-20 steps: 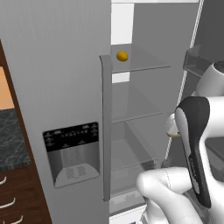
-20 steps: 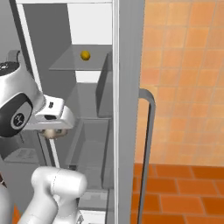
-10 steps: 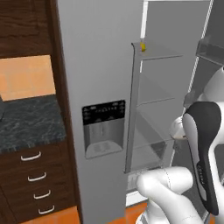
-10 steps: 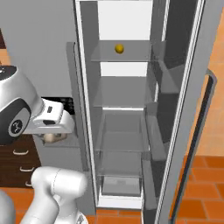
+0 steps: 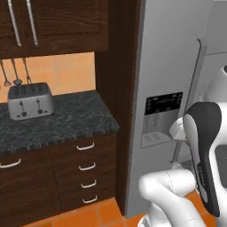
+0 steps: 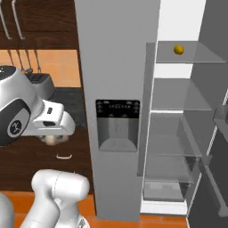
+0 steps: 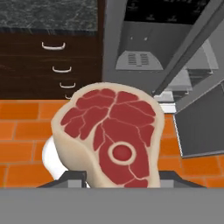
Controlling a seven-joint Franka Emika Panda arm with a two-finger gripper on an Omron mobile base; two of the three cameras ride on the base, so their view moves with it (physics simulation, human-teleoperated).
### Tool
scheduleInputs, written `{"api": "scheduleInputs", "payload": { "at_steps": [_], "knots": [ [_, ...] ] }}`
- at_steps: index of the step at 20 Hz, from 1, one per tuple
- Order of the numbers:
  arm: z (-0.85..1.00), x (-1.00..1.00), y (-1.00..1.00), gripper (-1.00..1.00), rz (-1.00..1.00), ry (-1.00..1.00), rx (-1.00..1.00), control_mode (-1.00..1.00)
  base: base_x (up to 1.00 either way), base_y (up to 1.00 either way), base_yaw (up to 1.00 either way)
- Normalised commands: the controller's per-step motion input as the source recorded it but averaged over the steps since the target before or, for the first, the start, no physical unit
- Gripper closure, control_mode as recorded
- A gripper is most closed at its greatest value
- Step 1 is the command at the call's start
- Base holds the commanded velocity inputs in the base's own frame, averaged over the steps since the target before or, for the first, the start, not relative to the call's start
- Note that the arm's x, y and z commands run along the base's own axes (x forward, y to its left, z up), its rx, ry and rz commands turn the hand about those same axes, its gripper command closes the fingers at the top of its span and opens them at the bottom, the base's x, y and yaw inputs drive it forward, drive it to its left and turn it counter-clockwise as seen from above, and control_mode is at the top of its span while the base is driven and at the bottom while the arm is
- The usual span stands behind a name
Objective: Place one lemon and one steak in each tupperware on the nearby counter, to pack two identical lunches.
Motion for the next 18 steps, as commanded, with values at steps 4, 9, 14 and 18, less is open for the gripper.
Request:
{"api": "scheduleInputs", "payload": {
  "at_steps": [4, 9, 14, 18],
  "knots": [
    [0.0, 0.0, 0.0, 1.0, 0.0, 0.0, 0.0, 1.0, 0.0, 1.0, 0.0],
    [0.0, 0.0, 0.0, 1.0, 0.0, 0.0, 0.0, 1.0, 0.05, 1.0, 0.0],
    [0.0, 0.0, 0.0, 1.0, 0.0, 0.0, 0.0, 1.0, 0.23, 1.0, 0.0],
    [0.0, 0.0, 0.0, 1.0, 0.0, 0.0, 0.0, 1.0, 0.48, 1.0, 0.0]
  ]
}}
